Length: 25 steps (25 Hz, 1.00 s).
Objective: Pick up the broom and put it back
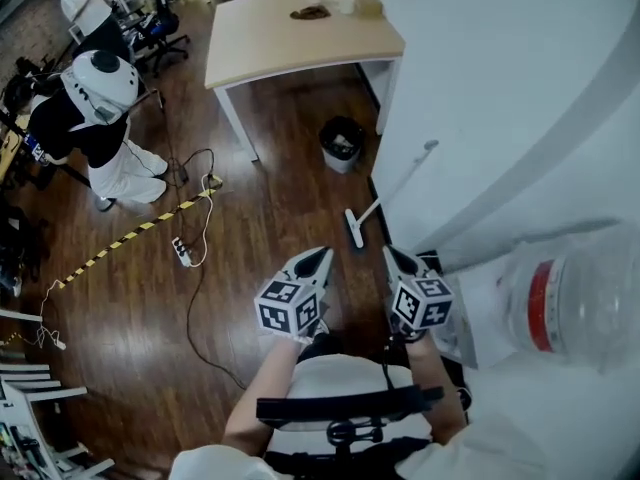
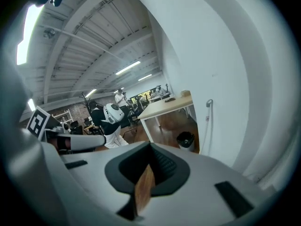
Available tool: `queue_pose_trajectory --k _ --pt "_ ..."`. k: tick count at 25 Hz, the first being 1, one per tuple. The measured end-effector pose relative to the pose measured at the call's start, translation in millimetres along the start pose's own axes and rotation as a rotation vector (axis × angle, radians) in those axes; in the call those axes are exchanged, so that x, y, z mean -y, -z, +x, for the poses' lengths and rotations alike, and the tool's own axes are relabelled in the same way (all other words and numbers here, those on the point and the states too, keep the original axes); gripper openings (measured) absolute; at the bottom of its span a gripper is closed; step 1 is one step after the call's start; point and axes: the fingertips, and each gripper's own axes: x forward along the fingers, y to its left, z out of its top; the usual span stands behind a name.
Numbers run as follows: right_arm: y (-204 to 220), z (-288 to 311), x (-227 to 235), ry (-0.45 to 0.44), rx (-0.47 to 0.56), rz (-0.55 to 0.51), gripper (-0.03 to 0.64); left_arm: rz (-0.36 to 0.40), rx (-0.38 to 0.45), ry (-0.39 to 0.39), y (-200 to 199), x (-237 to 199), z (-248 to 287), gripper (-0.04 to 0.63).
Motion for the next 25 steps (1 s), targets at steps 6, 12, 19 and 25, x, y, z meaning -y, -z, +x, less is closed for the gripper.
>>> queue_pose_trajectory --k 6,12,19,25 --pt "-11.3 20.9 -1.2 0.052 -0.024 -0.002 0.015 -0.027 0.005 0.034 -22.4 -29.4 12.6 0.006" --pt "-23.9 36.7 17.7 0.03 -0.034 -0.024 0.015 -0.032 0.023 0.023 -30.7 -31.9 39.4 0.006" --pt "-64.9 63.1 41.5 -0.021 0.007 -0.03 0.015 0.028 0.031 0.016 -55.6 -27.0 81.5 0.006" --pt "-78.8 67.2 64.3 -0.031 0.033 -0.02 0.015 0.083 0.001 0.021 -60.1 -21.8 124.0 0.006"
